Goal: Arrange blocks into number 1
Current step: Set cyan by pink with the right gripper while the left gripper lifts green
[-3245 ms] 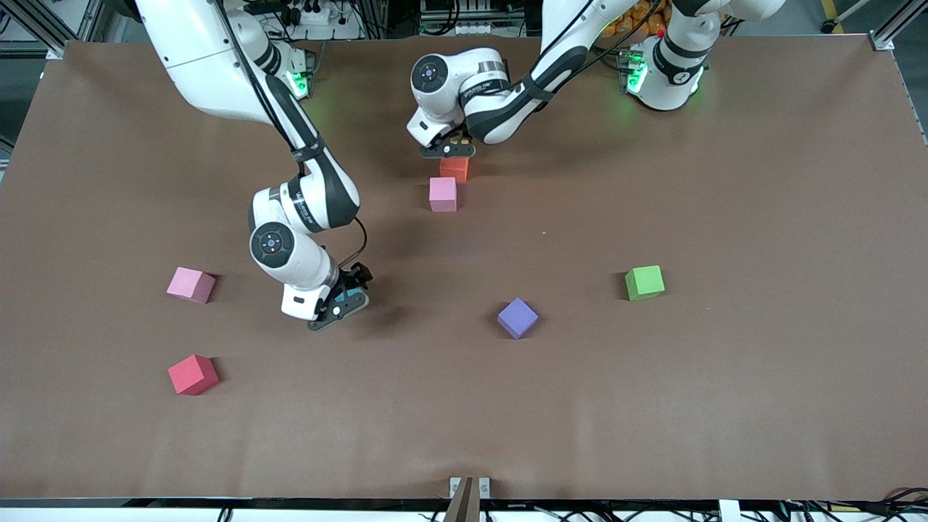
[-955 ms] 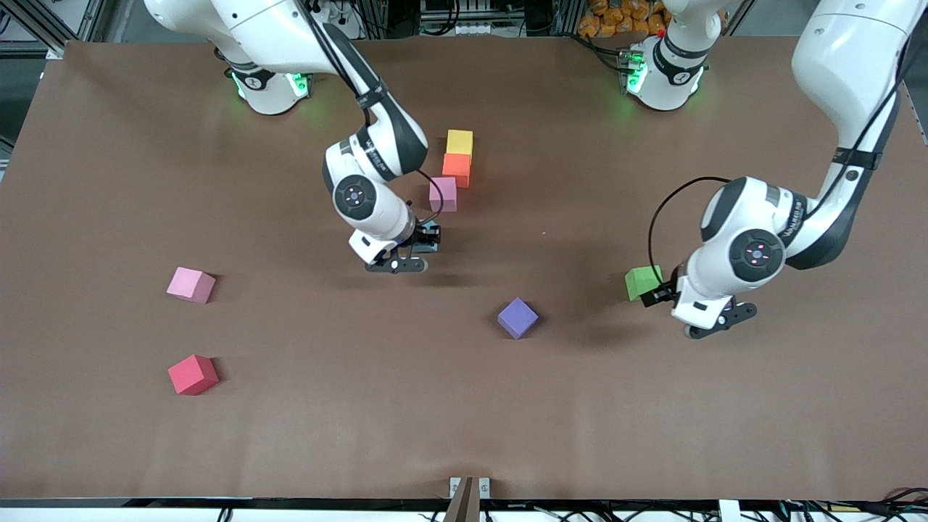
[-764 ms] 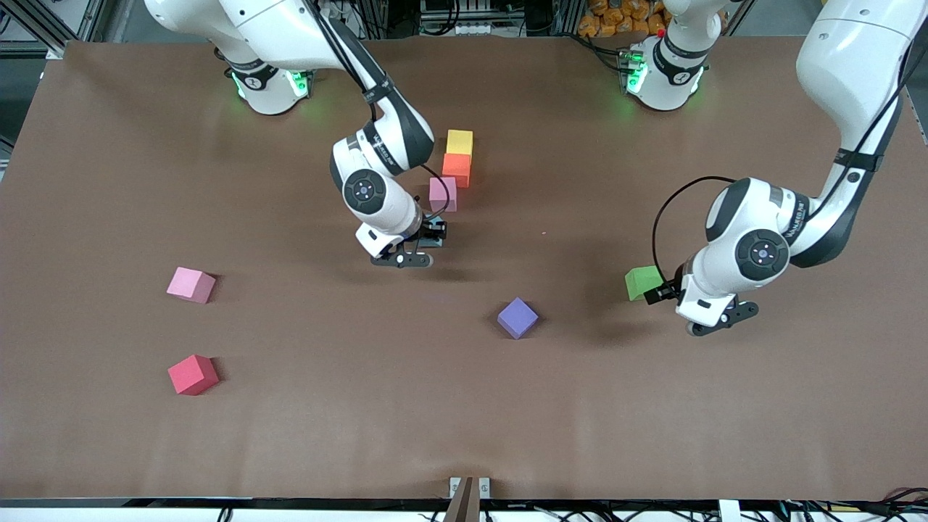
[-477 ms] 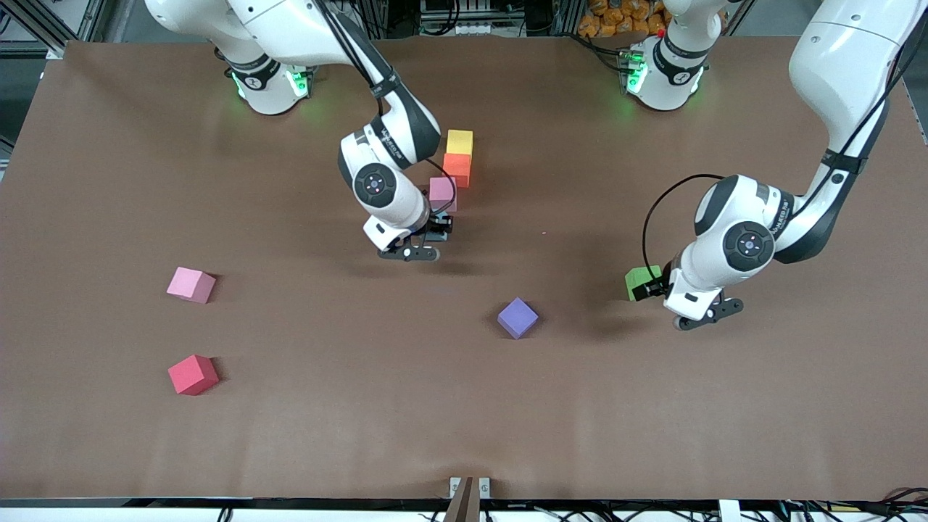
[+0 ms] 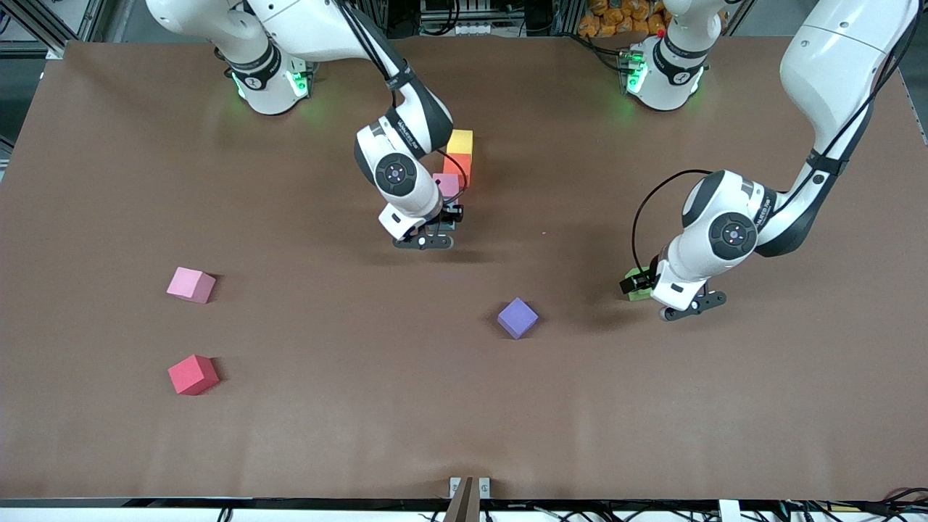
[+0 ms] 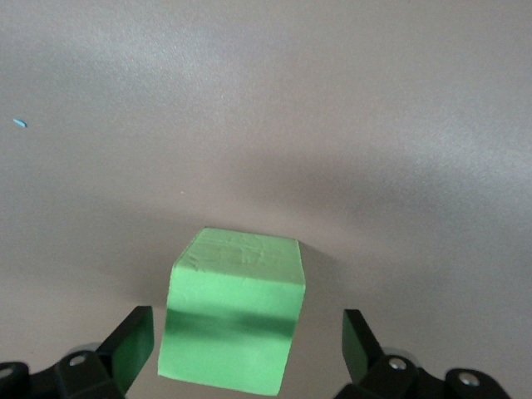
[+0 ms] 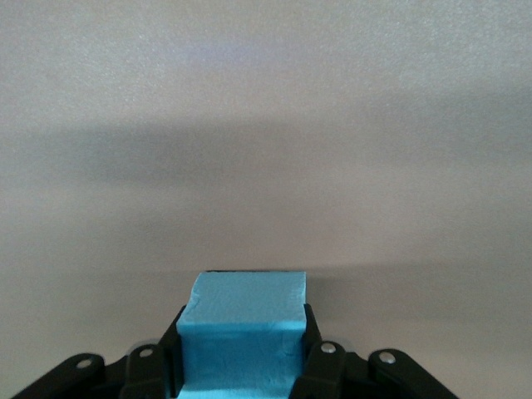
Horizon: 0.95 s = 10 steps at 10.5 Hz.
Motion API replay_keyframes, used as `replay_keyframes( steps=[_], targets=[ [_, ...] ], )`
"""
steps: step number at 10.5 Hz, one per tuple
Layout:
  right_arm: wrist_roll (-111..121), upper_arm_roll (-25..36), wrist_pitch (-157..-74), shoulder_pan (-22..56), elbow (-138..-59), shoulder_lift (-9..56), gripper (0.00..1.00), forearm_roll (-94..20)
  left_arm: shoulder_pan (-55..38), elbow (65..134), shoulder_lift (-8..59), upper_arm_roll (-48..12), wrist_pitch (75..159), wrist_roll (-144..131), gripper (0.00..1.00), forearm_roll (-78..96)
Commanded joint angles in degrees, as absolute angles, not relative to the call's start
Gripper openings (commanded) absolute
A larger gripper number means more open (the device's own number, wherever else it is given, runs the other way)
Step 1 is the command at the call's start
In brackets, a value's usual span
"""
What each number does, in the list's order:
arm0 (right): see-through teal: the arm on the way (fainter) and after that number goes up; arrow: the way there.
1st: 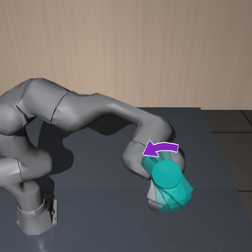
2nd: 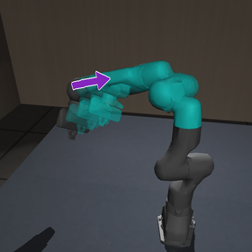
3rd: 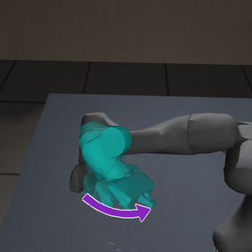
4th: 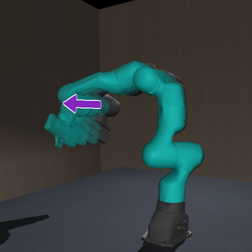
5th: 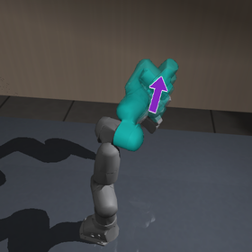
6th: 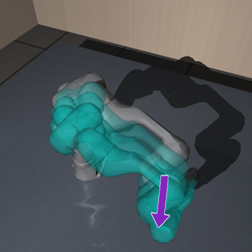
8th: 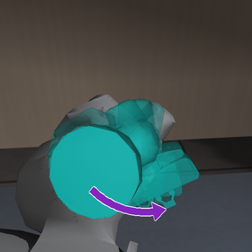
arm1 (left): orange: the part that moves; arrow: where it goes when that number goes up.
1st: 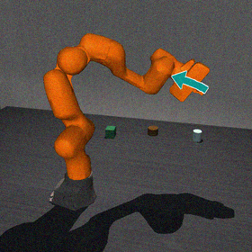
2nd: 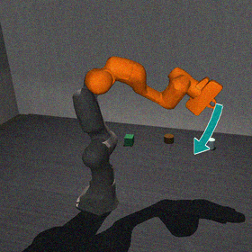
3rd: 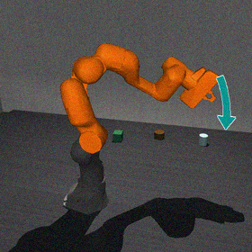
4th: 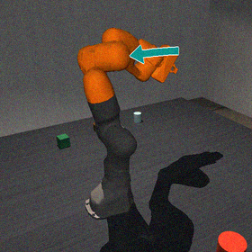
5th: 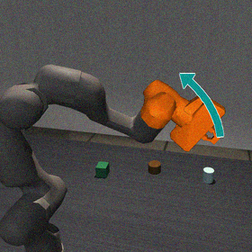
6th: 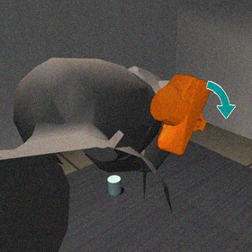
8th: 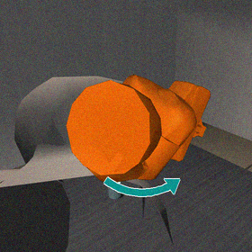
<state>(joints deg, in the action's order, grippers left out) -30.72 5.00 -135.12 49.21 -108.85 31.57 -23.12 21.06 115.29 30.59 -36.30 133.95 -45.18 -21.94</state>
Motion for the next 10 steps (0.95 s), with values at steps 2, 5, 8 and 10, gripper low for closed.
replay_keyframes(
  steps=[2,5,8,10],
  targets=[
    [-32.60,5.80,-135.44,50.54,-109.07,31.55,1.00,-23.64,21.71,116.46,30.84,-37.09,134.91,-46.41,1.00,-25.91],
    [-30.86,5.71,-134.91,46.43,-108.81,28.93,1.00,-20.24,22.06,116.37,31.72,-37.00,134.91,-46.41,1.00,-27.95],
    [-15.60,5.45,-129.40,36.16,-106.71,25.67,1.00,-13.98,21.89,115.84,33.31,-37.00,135.00,-46.41,0.91,-28.12],
    [-2.36,5.54,-128.67,28.52,-103.99,25.14,1.00,-10.40,21.88,115.93,33.31,-36.91,135.00,-45.79,0.00,-29.00]
  ],
)
